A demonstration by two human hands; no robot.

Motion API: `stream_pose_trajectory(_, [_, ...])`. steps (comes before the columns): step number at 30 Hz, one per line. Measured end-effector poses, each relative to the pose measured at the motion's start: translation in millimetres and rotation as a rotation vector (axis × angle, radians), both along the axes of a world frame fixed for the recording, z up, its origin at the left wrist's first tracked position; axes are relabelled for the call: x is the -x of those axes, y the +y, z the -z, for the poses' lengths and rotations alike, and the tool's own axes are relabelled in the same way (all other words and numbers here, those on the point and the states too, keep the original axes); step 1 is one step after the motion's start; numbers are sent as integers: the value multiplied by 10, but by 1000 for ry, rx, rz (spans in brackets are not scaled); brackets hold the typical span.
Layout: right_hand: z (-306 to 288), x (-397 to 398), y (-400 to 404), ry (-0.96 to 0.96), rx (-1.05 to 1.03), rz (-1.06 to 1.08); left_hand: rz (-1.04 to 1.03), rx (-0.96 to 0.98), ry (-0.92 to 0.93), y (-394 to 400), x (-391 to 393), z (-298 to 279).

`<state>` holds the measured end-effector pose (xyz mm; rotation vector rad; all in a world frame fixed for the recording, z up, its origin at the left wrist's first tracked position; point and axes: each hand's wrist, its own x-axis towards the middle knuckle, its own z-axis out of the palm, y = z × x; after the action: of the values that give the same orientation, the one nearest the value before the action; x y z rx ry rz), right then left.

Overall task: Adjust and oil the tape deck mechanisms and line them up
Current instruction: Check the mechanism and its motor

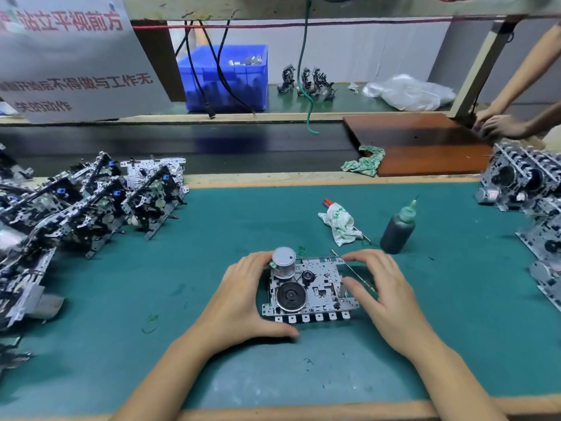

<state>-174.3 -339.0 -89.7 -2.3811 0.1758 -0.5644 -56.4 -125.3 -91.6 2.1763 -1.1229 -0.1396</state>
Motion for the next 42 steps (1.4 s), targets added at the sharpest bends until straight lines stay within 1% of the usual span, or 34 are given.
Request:
stream_pose_trajectory(5, [3, 26, -8, 21, -2, -23, -15, -1, 12, 18, 1, 23])
stream_pose_trajectory(7, [12, 22, -4, 4, -50, -6, -6, -1, 23, 14, 1, 25])
stream_pose_trajectory(9, [9, 1, -2, -102, -182, 112, 3, 7, 31, 10, -6, 23])
stream_pose_trajectory(11, [-4, -36, -81, -252, -254, 328, 21, 9, 39, 2, -5, 25])
stream_pose_trajectory(12, [-24, -61, -150, -275, -264, 438, 33, 9, 42, 1, -4, 28])
stream_pose_trajectory(13, [-47, -91, -238, -248, -280, 525, 45, 11, 46, 0, -5, 33])
stream_pose_trajectory(15, [-91, -165, -419, -108, -350, 616, 63, 17, 55, 3, -7, 44])
stream_pose_trajectory(17, [-100, -253, -567, 0, -435, 599, 64, 19, 57, 5, -10, 55])
stream_pose_trajectory(20, [-62, -351, -633, 58, -478, 522, 52, 15, 53, 8, -12, 66])
stream_pose_trajectory(24, [-26, -355, -533, -4, -462, 464, 54, 12, 48, 13, -8, 71])
stream_pose_trajectory(27, [-126, -353, -394, -114, -439, 325, 62, 34, 83, 17, -8, 70])
stream_pose_trajectory(29, [-255, -388, -285, -203, -553, 238, 64, 51, 135, 20, -5, 59])
stream_pose_trajectory(31, [-371, -440, -193, -285, -786, 161, 68, 68, 196, 24, -11, 46])
stream_pose_trajectory(32, [-412, -465, -150, -318, -956, 113, 73, 78, 228, 27, -19, 42])
stream_pose_trajectory(35, [-469, -522, -54, -426, -1577, -22, 95, 94, 310, 37, -50, 35])
stream_pose_trajectory(36, [-465, -536, -37, -471, -1744, -39, 101, 96, 326, 39, -57, 37])
stream_pose_trajectory(37, [-460, -555, -25, -505, -1863, -35, 106, 97, 341, 42, -62, 40])
stream_pose_trajectory(38, [-452, -577, -17, -521, -1927, -16, 109, 97, 357, 46, -66, 42])
stream_pose_trajectory(39, [-443, -600, -11, -514, -1929, 14, 111, 99, 370, 50, -71, 47])
stream_pose_trajectory(40, [-437, -618, -3, -491, -1878, 52, 111, 102, 375, 54, -72, 49])
stream_pose_trajectory(42, [-425, -647, 25, -406, -1669, 133, 109, 103, 373, 51, -69, 46])
